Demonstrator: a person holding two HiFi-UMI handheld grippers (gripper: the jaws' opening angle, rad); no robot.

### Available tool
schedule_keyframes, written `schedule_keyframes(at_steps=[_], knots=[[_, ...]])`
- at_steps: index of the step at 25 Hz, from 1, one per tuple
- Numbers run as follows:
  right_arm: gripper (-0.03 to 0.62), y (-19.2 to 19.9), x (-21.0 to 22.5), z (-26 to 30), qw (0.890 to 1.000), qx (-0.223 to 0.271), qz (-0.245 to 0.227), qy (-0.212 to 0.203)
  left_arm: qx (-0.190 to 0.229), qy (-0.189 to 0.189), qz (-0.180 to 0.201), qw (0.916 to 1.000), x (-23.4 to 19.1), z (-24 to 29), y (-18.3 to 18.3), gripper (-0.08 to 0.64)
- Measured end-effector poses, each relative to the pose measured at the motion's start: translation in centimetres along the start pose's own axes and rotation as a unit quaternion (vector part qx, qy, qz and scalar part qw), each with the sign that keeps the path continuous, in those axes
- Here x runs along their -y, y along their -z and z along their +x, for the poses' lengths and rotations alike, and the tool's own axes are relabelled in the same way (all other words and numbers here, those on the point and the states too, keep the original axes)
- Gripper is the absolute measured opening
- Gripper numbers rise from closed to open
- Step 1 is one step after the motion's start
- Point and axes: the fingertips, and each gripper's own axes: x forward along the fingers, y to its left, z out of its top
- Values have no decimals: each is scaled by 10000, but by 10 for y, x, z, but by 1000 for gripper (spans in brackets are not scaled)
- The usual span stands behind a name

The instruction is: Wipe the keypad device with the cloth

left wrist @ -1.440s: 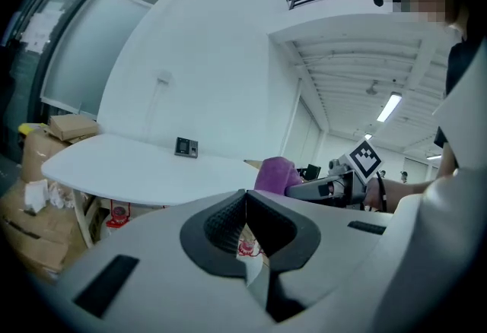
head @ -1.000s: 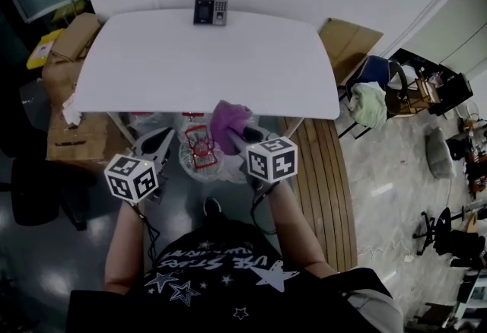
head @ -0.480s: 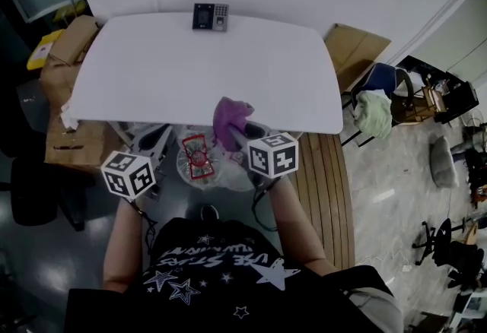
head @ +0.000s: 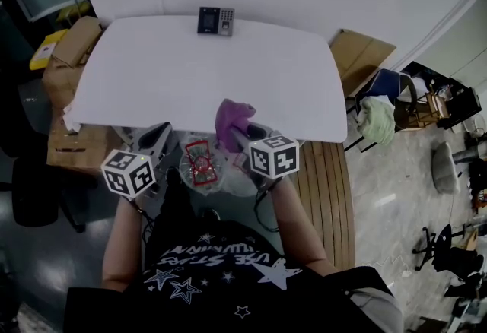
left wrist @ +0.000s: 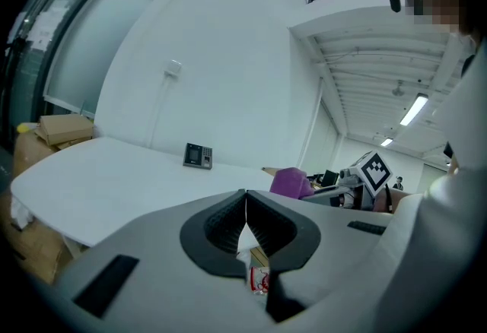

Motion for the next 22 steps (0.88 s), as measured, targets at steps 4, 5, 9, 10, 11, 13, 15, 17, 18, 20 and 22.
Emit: schedule_keyframes(at_steps=[4,5,9,10,11,13,15,17,18,20,22], knots=[[94,-5,6,16,10000,-7,42,70,24,71,-9,10000,-15,13,-5,9],[94,-6,9,22,9999,-26,58,104,30,104,-17,9999,-20,17,-7,9],[94,-17,18,47,9996,-79,116,234,13,224,-80,9997,-44,34,-16,9],[94,-22,20,54,9996,-79,131,256,-6,244,-91,9997,-51,39,-19,9],[94,-27,22,61,9995,-80,135,279,-27,258,-97,9996,-59,44,-21,9],[94,-37,29,73,9993,-85,127,349,-57,293,-127,9995,-75,57,-27,9],[94,-46,39,86,9989,-85,153,437,-86,343,-170,9992,-90,71,-33,9],[94,-55,48,100,9984,-91,200,513,-140,414,-184,9989,-104,85,-39,9],[94,-60,52,108,9982,-99,220,549,-162,465,-188,9986,-110,93,-43,9],[94,-70,61,123,9976,-115,262,624,-157,600,-196,9979,-123,107,-53,9],[94,-82,68,139,9970,-120,305,700,-147,712,-186,9972,-137,121,-66,9]])
